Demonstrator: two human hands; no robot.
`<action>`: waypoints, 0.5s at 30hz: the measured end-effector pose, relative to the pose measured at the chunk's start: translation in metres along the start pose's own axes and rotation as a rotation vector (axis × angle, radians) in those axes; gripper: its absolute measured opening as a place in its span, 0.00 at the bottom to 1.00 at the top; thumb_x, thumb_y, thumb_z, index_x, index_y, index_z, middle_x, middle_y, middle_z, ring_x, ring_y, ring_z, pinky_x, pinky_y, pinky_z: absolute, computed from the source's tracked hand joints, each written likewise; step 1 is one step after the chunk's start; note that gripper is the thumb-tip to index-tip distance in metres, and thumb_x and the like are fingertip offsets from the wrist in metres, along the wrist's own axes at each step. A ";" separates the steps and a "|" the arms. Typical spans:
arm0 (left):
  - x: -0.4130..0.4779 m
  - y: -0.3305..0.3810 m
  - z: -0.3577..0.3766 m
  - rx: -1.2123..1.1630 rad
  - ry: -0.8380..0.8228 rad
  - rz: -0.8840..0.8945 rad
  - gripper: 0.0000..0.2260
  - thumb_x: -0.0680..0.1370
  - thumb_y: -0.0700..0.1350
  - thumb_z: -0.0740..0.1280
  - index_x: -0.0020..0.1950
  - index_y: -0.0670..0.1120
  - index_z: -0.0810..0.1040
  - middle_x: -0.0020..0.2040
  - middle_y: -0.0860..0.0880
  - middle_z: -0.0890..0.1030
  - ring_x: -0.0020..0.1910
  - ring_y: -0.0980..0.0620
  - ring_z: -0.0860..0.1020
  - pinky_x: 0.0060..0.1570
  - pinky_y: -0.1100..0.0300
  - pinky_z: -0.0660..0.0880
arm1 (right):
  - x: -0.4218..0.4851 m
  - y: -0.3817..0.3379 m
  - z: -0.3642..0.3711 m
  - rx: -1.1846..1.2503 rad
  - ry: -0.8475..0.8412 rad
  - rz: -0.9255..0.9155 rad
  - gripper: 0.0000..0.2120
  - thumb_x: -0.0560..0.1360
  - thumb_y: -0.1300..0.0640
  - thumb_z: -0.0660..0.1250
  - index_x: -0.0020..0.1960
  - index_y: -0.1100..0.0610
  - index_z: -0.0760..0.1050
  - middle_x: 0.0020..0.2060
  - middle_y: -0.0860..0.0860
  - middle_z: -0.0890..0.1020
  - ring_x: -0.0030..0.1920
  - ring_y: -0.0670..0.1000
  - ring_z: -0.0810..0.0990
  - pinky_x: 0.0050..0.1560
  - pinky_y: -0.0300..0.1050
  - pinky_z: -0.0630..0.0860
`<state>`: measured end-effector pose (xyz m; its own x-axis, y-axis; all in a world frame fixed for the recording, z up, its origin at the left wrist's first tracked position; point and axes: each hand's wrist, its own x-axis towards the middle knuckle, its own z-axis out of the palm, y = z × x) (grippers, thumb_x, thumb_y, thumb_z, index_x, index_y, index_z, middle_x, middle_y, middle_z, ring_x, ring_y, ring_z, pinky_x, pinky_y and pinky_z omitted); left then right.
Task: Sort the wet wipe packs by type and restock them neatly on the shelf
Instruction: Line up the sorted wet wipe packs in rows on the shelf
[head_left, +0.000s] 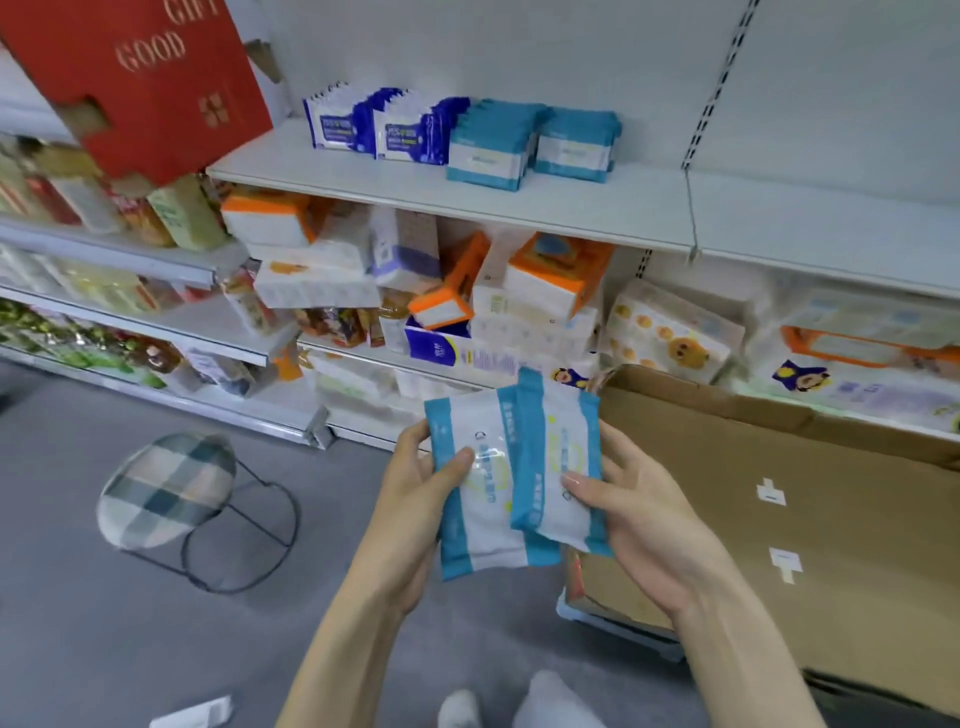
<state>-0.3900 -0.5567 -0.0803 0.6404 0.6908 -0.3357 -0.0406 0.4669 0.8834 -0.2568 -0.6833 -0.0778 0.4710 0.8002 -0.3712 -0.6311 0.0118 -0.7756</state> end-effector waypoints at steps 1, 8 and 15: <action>0.006 0.003 -0.006 -0.012 0.008 -0.007 0.11 0.80 0.37 0.61 0.62 0.44 0.72 0.53 0.43 0.83 0.50 0.46 0.83 0.48 0.52 0.81 | 0.006 -0.001 0.005 -0.026 0.027 -0.014 0.29 0.64 0.68 0.71 0.65 0.60 0.72 0.55 0.59 0.83 0.53 0.59 0.83 0.47 0.49 0.82; 0.051 0.023 -0.026 -0.150 0.032 -0.026 0.11 0.81 0.38 0.58 0.61 0.46 0.74 0.56 0.45 0.83 0.55 0.47 0.81 0.55 0.48 0.78 | 0.057 -0.020 0.038 -0.099 0.195 -0.075 0.10 0.72 0.69 0.66 0.53 0.65 0.78 0.47 0.58 0.85 0.44 0.52 0.85 0.41 0.42 0.82; 0.124 0.064 -0.050 -0.112 0.071 0.036 0.15 0.79 0.34 0.61 0.64 0.46 0.73 0.59 0.45 0.81 0.56 0.44 0.81 0.57 0.45 0.77 | 0.140 -0.046 0.055 -0.137 0.130 -0.013 0.11 0.79 0.57 0.62 0.59 0.55 0.77 0.52 0.53 0.85 0.52 0.53 0.84 0.50 0.50 0.81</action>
<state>-0.3510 -0.4136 -0.0819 0.5809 0.7438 -0.3307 -0.1501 0.4972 0.8546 -0.1958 -0.5389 -0.0658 0.5601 0.7160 -0.4168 -0.5388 -0.0673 -0.8397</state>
